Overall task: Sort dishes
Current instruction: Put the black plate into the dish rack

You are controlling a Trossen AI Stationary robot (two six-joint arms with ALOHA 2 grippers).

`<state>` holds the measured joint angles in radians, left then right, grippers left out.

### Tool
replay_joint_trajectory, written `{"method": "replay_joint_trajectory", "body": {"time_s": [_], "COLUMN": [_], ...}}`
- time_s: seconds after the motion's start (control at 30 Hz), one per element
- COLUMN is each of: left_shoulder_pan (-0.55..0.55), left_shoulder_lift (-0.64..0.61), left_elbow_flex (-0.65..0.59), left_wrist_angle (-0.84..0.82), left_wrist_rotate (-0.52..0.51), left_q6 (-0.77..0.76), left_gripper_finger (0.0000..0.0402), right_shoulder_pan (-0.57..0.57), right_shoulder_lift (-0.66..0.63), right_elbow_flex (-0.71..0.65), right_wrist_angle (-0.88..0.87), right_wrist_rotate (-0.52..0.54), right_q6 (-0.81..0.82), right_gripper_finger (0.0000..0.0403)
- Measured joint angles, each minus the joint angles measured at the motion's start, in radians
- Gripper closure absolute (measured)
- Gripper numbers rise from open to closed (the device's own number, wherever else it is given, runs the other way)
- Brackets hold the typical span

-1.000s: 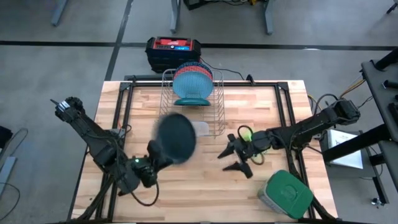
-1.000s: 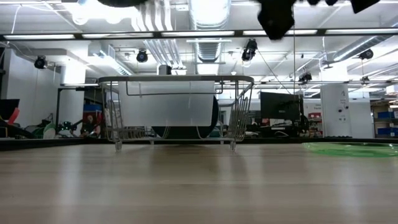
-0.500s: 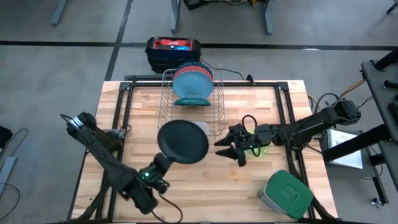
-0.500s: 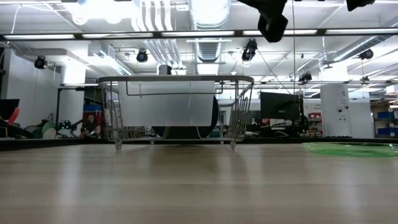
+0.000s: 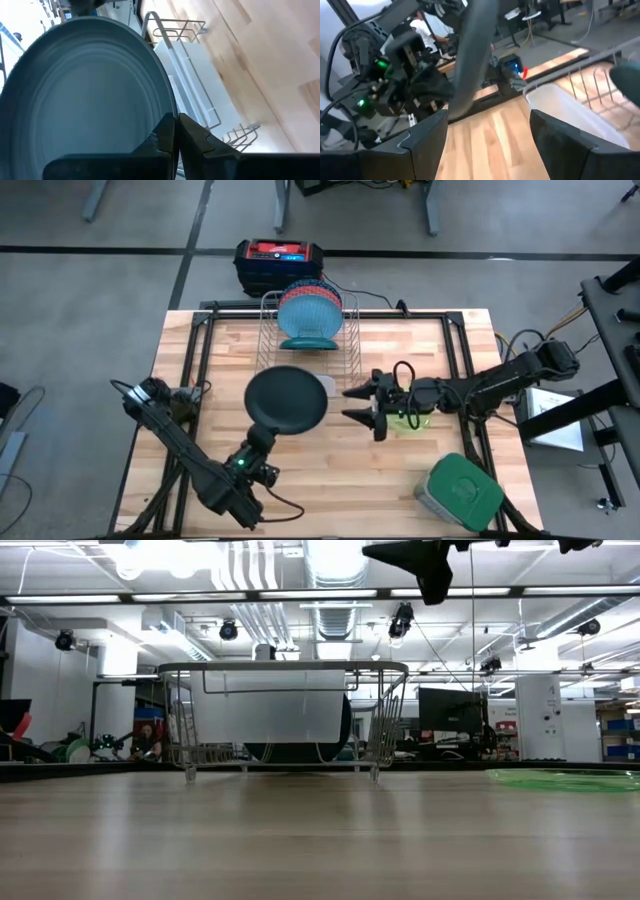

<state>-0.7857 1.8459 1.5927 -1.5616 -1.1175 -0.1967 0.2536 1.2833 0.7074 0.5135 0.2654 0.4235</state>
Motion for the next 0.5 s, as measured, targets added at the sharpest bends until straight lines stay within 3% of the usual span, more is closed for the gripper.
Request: {"method": "replay_joint_trajectory", "body": {"time_s": [0.2, 0.5], "left_shoulder_pan": [0.014, 0.032], "left_shoulder_lift": [0.001, 0.001], "left_elbow_flex": [-0.001, -0.001], "left_wrist_angle": [0.039, 0.062], "left_wrist_rotate": [0.0, 0.0], "left_q6": [0.016, 0.014], "left_gripper_finger": [0.0401, 0.0401], "right_shoulder_pan": [-0.028, -0.07], "right_shoulder_lift": [0.067, 0.201], "right_elbow_flex": [0.104, 0.354], "right_wrist_angle": [-0.023, -0.274], "right_wrist_rotate": [0.0, -0.001], "right_q6": [-0.052, -0.084], "right_gripper_finger": [0.0137, 0.0138]}}
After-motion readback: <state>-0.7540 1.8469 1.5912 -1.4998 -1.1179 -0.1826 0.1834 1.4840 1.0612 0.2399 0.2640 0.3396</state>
